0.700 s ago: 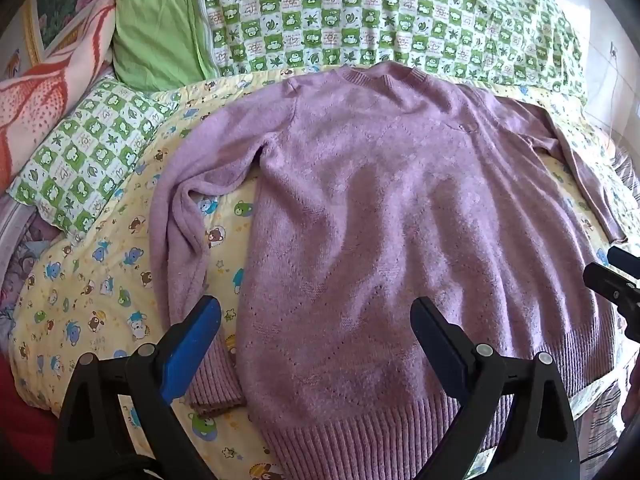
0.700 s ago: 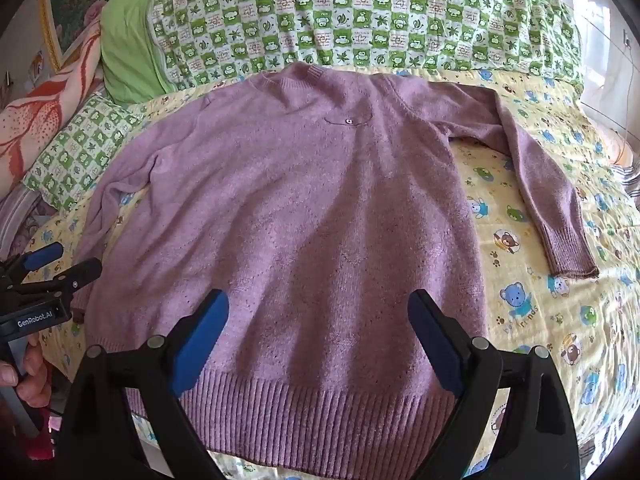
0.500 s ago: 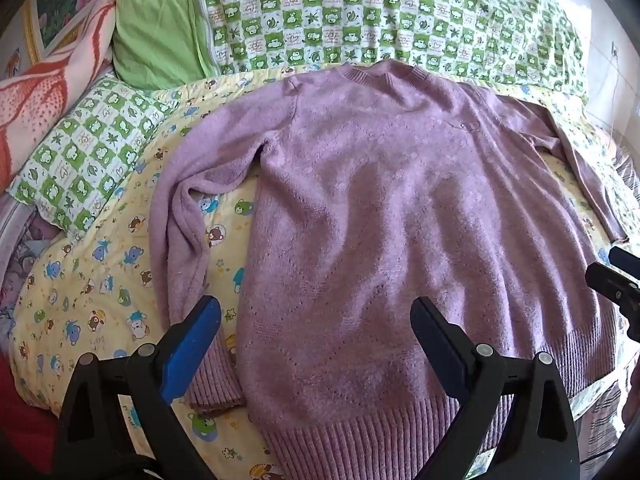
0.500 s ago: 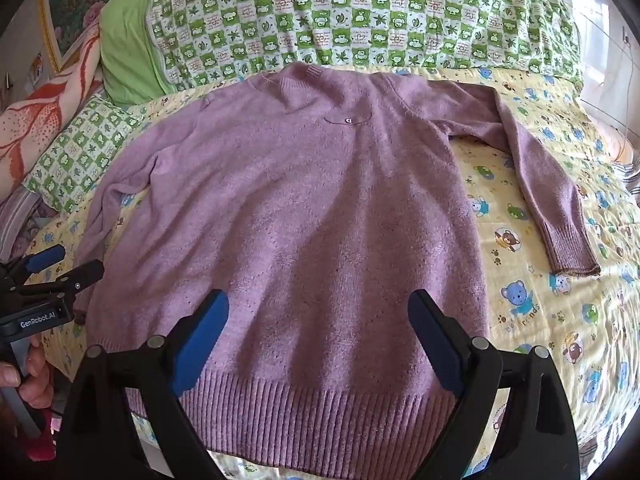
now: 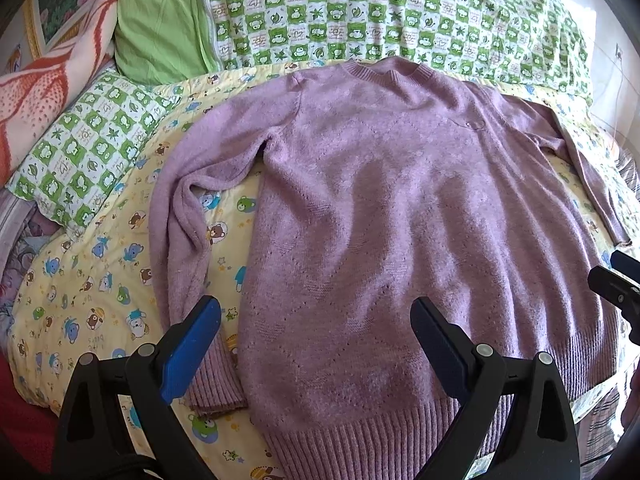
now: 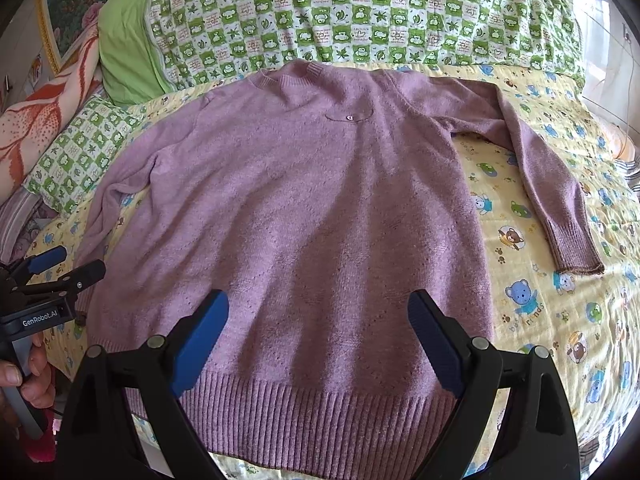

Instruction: Fold small clothes

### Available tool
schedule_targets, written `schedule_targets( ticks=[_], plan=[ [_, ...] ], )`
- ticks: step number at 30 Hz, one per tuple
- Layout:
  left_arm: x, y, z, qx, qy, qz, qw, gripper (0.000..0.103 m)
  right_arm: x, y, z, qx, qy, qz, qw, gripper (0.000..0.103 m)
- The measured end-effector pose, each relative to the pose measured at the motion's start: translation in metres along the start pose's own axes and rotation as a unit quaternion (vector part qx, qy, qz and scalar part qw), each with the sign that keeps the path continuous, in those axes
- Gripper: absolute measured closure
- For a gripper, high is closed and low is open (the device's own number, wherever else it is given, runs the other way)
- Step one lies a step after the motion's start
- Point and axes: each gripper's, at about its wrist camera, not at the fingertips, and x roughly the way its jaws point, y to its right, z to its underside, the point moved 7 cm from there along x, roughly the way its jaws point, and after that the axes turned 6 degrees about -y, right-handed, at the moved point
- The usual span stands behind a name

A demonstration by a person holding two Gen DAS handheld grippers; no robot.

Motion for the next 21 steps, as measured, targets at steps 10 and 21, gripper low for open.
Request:
schedule_targets(
  ticks=[10, 21],
  plan=[
    [0.0020, 0.0014, -0.0060, -0.003, 0.021, 0.000, 0.9998, 0.007, 0.0026, -0.0030, -0.0003, 0.001, -0.001, 0.000, 1.000, 0.012],
    [0.0067, -0.0027, -0.0092, 0.004, 0.002, -0.020, 0.9998, 0.007, 0.0070, -0.0047, -0.0043, 0.001, -0.006, -0.001, 1.000, 0.012]
  ],
)
